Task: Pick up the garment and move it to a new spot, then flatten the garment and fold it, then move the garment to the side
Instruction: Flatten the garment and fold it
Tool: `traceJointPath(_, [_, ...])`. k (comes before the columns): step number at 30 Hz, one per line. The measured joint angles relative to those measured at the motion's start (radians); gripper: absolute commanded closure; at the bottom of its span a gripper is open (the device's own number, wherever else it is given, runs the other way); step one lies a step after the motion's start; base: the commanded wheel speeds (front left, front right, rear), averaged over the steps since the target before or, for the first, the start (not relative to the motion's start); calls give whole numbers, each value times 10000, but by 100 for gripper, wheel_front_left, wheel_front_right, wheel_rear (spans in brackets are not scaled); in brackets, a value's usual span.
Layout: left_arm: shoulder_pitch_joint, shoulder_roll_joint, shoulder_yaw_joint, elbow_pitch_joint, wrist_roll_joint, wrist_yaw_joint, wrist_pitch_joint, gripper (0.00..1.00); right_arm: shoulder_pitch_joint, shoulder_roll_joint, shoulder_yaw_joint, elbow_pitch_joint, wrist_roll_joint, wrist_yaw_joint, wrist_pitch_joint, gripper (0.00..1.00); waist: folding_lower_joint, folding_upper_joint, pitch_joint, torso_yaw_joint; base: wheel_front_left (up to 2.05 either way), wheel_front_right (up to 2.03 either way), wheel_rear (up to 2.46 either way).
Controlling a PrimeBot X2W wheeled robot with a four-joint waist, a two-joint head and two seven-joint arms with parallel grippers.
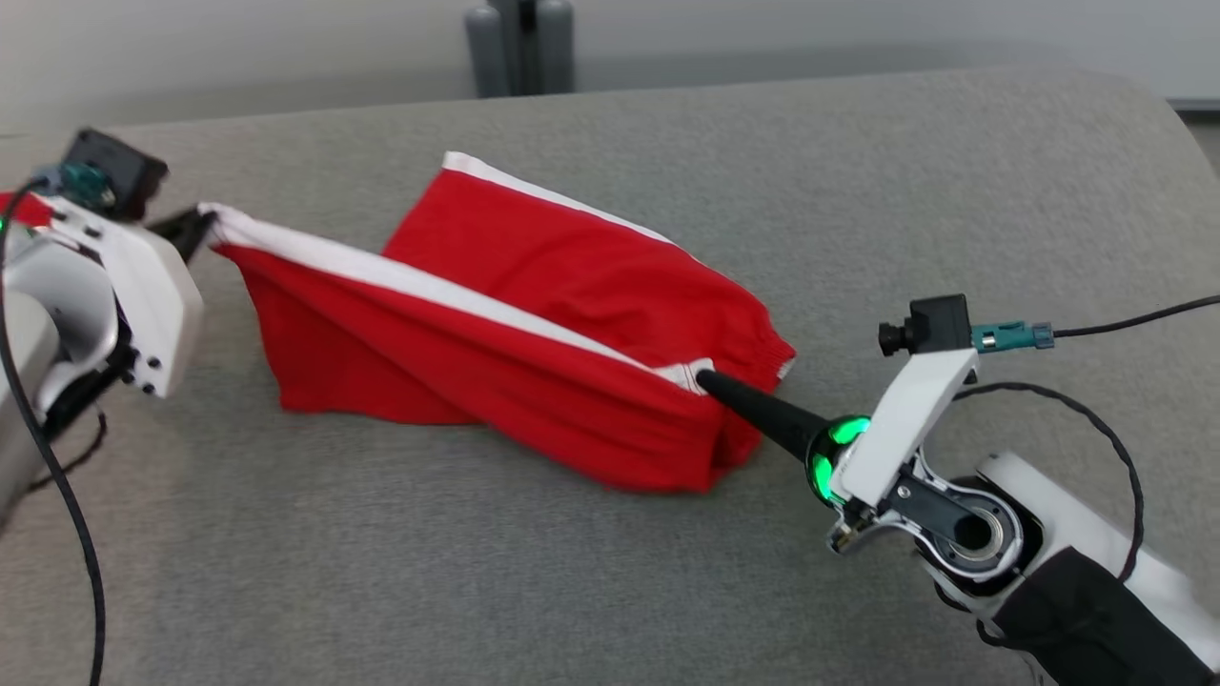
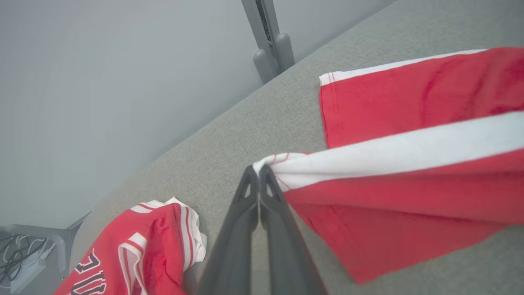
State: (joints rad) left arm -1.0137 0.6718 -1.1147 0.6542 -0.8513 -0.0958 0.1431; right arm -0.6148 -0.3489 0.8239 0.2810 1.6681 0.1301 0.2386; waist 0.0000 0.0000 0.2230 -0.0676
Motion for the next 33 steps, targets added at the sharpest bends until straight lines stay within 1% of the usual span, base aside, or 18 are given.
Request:
traceJointPath(7, [-1274,-337,10,1195,585,117,-219,100,-413,767,-324,224,-378,0,-750,100,0,0,736,-798,0,0,0])
traceJointPath(15, [-2237,-853,-115,2531,953,96,-307,100,-939,1609,-343,548,-665,0,-978,100,0,0,1461,-1488,0,0,0])
traceJointPath(20, [-2568,-1221,-341,3208,1124,-44,-314,100,-1257,2107,-435,988,-729,0,-1124,100,0,0,1853,-1796,0,0,0])
traceJointPath(26, [-2915,-1592,-522,3812,1229,-169,-523,100,-1565,2347,-548,1306,-765,0,-1216,100,0,0,2197,-2066,0,0,0])
traceJointPath(33, [-3211,-1871,-683,4633,1383,-184,-823,100,-1705,2548,-775,1745,-713,0,-1346,100,0,0,2469,-2324,0,0,0])
